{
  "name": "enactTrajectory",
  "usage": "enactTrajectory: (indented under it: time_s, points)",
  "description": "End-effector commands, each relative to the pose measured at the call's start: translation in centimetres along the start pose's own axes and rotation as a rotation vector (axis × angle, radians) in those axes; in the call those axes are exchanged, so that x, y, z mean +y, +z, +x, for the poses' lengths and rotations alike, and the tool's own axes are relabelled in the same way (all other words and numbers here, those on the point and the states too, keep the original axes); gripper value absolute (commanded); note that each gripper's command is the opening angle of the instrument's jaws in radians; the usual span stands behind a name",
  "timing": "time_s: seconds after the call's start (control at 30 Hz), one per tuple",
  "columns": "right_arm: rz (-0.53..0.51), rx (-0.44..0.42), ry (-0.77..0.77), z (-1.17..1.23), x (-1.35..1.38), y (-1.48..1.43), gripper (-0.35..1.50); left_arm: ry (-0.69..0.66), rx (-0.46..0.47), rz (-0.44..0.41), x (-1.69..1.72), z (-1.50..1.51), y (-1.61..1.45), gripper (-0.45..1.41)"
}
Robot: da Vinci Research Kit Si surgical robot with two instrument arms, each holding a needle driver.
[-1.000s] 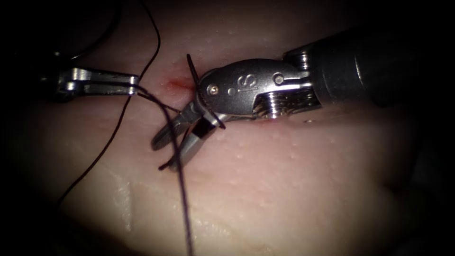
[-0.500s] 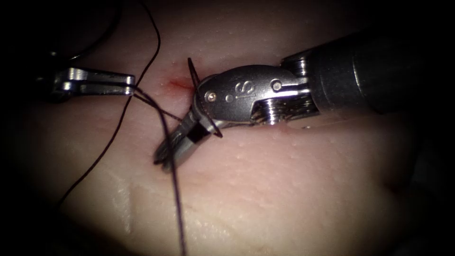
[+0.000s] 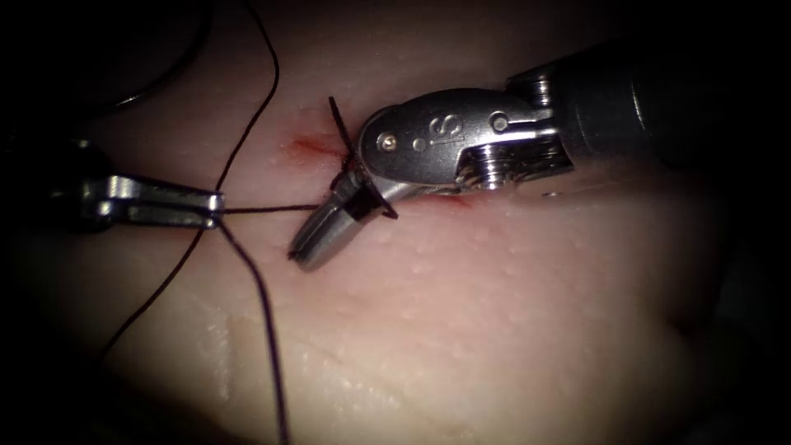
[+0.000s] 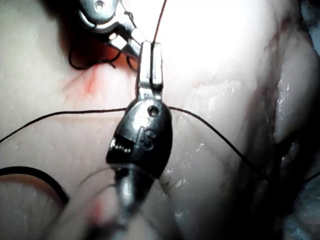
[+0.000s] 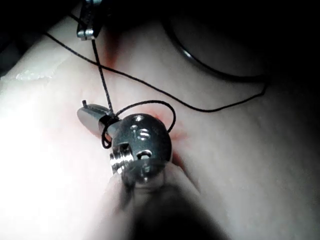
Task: Wound Closure
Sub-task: Right end-effector picks up suture tail, then right gripper pulls tail through loop and up to tighten while left end-effector pulls down to tighten
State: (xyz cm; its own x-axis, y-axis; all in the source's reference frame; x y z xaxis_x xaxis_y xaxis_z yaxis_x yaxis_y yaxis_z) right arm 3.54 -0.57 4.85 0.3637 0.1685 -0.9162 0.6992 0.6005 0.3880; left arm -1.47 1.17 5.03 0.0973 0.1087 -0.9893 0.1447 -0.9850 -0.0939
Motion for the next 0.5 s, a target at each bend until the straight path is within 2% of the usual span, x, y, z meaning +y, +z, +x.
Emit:
enactTrajectory:
  time_s: [0.03, 0.3, 0.5]
  points:
    - [-0.008, 0.007, 0.008, -0.02, 0.06, 0.03, -0.35, -0.006, 0.002, 0.001, 0.14, -0.05, 0.07, -0.45]
    - [-0.044, 0.033, 0.023, 0.02, 0.13, -0.19, -0.35, -0.017, -0.016, -0.015, 0.64, 0.04, 0.06, -0.45]
    - [-0.071, 0.036, 0.036, -0.04, 0.21, -0.34, -0.35, -0.022, -0.025, -0.029, 0.91, 0.21, 0.08, -0.45]
